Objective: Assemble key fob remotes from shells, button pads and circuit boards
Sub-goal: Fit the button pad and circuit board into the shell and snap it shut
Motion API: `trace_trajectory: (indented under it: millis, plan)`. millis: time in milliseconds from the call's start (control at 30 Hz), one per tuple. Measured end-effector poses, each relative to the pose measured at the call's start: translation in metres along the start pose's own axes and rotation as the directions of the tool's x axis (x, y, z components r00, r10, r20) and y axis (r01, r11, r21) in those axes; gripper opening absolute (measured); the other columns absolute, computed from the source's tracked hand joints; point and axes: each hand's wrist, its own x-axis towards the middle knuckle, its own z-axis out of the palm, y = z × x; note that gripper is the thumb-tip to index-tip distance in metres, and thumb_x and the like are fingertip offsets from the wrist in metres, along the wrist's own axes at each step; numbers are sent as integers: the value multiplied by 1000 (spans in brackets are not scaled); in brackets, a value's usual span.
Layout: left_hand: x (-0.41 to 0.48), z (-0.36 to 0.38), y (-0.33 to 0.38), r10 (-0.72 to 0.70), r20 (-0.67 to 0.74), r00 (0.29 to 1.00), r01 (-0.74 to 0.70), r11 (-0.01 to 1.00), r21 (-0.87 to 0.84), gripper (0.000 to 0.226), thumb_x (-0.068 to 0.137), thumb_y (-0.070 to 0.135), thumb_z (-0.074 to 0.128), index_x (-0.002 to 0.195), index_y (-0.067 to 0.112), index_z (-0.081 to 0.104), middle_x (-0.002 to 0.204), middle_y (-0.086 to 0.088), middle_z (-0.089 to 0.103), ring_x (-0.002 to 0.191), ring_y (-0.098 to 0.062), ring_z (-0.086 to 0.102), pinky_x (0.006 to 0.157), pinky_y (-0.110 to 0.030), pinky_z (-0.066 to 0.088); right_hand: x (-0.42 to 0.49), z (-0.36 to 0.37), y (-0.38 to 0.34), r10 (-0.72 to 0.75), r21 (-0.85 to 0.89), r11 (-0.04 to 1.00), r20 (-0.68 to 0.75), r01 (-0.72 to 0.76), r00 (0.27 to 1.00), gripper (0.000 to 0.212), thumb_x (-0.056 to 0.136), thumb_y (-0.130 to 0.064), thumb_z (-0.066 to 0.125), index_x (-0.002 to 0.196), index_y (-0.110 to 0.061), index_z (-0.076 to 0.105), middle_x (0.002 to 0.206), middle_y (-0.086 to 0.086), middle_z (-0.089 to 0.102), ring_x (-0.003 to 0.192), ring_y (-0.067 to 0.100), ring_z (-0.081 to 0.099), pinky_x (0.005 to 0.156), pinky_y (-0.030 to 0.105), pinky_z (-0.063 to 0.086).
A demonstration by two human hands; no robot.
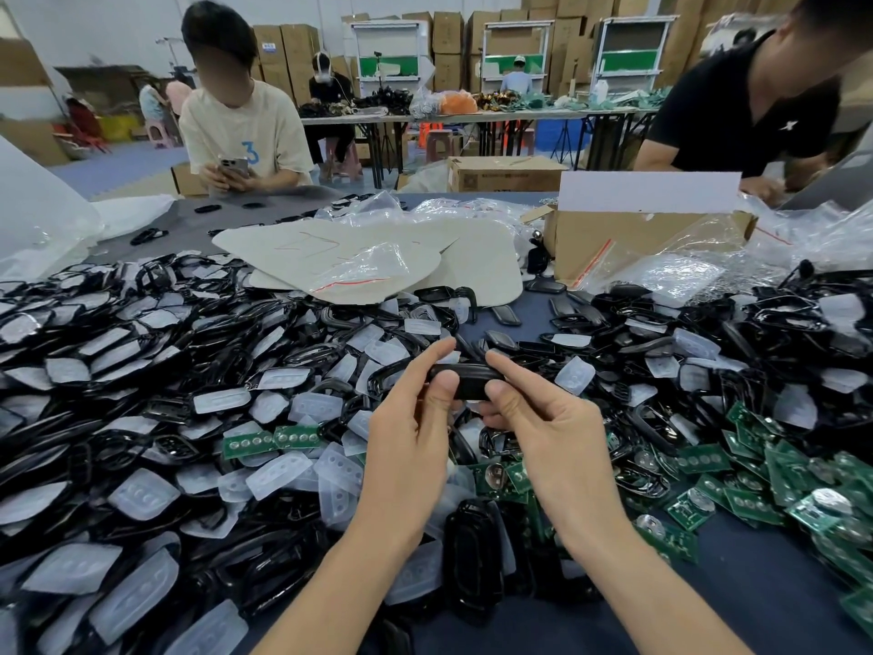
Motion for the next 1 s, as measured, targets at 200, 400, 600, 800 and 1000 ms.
trace_trajectory:
  millis: [200,400,600,800,1000]
  plan:
    - [1,-1,6,-17,-15,1000,16,997,-79,22,101,26,56,111,42,68,91,15,72,81,-5,67,72,-14,50,3,-2,-4,-36,89,996,39,32,999,21,83,-26,71,98,-38,80,94,3,78,84,14,73,78,19,56]
    - [3,-2,11,-40,27,999,44,981,-191,23,96,20,61,110,37,69,102,13,75,94,-4,69,81,-14,50,4,-5,-6,-104,69,992,27,101,994,16,85,-20,73,95,-30,79,96,-2,78,86,11,73,80,15,54]
    - [4,-8,9,35,27,999,-30,987,-155,22,97,12,61,105,29,73,97,6,75,95,-17,69,82,-18,52,4,-5,-8,-143,29,990,51,141,988,18,82,-24,72,95,-34,78,97,-7,78,90,9,73,82,14,53]
    - [3,-9,8,70,-43,997,-73,995,-61,26,93,11,67,103,34,76,99,7,75,97,-14,69,84,-22,53,4,-6,-8,-138,14,990,65,138,988,18,82,-24,72,90,-39,78,96,-8,78,87,7,72,81,14,53]
    - [3,-9,9,61,21,998,-60,998,-31,19,97,27,62,110,36,72,106,11,73,100,-13,67,85,-24,53,5,-8,-9,-132,33,991,54,130,990,18,79,-25,72,93,-36,78,98,-6,78,90,9,72,83,15,53]
